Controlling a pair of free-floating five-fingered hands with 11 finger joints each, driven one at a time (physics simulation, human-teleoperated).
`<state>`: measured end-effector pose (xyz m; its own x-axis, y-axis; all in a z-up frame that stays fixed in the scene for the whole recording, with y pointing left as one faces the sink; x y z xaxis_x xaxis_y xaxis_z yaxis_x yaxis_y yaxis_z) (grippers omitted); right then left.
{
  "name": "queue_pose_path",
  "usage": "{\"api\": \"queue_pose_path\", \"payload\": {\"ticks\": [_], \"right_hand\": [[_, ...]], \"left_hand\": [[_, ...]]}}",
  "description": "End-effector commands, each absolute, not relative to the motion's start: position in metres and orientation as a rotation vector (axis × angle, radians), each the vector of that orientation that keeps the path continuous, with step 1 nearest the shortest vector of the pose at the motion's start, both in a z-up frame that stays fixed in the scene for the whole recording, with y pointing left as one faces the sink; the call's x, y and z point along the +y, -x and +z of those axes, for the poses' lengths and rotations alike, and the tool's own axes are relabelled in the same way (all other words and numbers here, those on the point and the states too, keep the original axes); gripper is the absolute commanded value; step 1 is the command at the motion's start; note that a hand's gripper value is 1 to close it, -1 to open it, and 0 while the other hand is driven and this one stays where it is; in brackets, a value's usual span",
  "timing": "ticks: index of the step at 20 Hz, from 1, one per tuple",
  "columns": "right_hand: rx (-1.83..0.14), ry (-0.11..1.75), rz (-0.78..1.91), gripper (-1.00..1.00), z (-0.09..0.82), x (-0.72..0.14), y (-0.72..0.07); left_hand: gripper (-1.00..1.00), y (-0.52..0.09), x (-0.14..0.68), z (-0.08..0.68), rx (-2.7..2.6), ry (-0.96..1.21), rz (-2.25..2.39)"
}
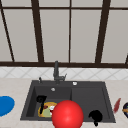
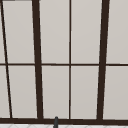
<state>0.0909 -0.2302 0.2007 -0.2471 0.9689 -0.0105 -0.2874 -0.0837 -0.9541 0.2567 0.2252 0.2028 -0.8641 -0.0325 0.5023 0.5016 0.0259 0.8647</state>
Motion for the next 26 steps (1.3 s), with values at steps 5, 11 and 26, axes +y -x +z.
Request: {"api": "queue_pose_path", "payload": {"ticks": [5,11,26], "right_hand": [[-1.128,0.890,1.549,0.00,0.201,-0.230,-0.091],[-1.128,0.890,1.549,0.00,0.201,-0.230,-0.091],[-1.128,0.890,1.549,0.00,0.201,-0.230,-0.091]], "left_hand": [[-1.00,-0.208,0.225,0.211,-1.948,0.446,-1.916],[-1.00,-0.202,0.225,0.210,-1.932,0.469,-1.900],[-1.00,-0.286,0.196,0.182,-1.814,0.596,-1.816]]}}
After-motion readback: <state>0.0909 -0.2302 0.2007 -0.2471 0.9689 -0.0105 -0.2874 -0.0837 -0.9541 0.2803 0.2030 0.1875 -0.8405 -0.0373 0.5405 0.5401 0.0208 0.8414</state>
